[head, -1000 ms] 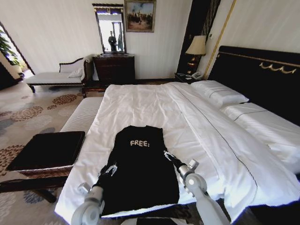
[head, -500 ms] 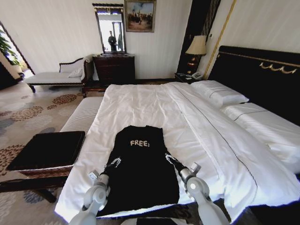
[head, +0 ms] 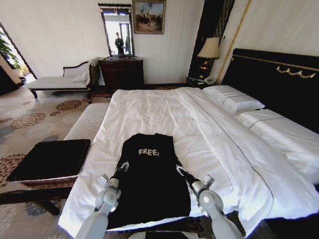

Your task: Fold the clothes on the bed and place them into the basket.

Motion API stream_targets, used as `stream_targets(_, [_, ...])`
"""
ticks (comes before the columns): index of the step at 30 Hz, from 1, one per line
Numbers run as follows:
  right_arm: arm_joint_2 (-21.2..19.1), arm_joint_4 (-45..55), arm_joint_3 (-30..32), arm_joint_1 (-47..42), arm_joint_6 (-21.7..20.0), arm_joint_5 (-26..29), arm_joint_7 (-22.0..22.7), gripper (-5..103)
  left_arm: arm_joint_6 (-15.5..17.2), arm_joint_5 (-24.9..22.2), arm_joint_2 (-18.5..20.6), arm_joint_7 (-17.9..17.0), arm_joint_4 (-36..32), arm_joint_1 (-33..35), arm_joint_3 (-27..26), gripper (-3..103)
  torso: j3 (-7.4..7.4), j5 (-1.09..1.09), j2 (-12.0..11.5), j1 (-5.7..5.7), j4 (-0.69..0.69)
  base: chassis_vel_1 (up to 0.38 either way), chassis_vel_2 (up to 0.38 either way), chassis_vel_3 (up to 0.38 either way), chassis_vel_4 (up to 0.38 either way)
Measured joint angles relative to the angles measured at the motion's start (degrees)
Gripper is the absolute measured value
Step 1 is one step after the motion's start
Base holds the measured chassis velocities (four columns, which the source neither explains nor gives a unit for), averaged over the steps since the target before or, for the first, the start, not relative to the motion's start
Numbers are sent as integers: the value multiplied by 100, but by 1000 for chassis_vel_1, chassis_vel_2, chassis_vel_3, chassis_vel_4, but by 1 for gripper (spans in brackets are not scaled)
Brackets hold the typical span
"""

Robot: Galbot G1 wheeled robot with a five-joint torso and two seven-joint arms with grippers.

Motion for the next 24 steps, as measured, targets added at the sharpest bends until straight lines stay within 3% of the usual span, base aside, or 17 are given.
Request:
stream_targets(11, [-21, -4, -22, 12, -22, -44, -3, 100, -91, 2, 0, -30, 133, -86, -64, 70, 0, 0, 1, 0, 1, 0, 0, 0, 0])
stream_targets(14, [-21, 1, -16, 5, -23, -47, -3, 100, -67, 2, -5, -47, 173, -161, -57, 62, 0, 0, 1, 0, 1, 0, 0, 0, 0])
stream_targets(16, [-21, 1, -15, 4, -23, -48, -3, 100, -66, 3, -5, -50, 176, -167, -56, 62, 0, 0, 1, 0, 1, 0, 0, 0, 0])
stream_targets(19, [-13, 1, -4, -12, -23, -71, -5, 100, -63, -5, 9, -80, 176, -180, -61, 45, 0, 0, 1, 0, 1, 0, 0, 0, 0])
stream_targets(20, [-13, 1, -4, -12, -23, -71, -5, 100, -63, -5, 9, -80, 176, -180, -61, 45, 0, 0, 1, 0, 1, 0, 0, 0, 0])
stream_targets(24, [0, -11, -12, -28, -23, -117, -19, 100, -63, -8, 2, -104, 156, -144, -89, 29, 0, 0, 1, 0, 0, 0, 0, 0, 0])
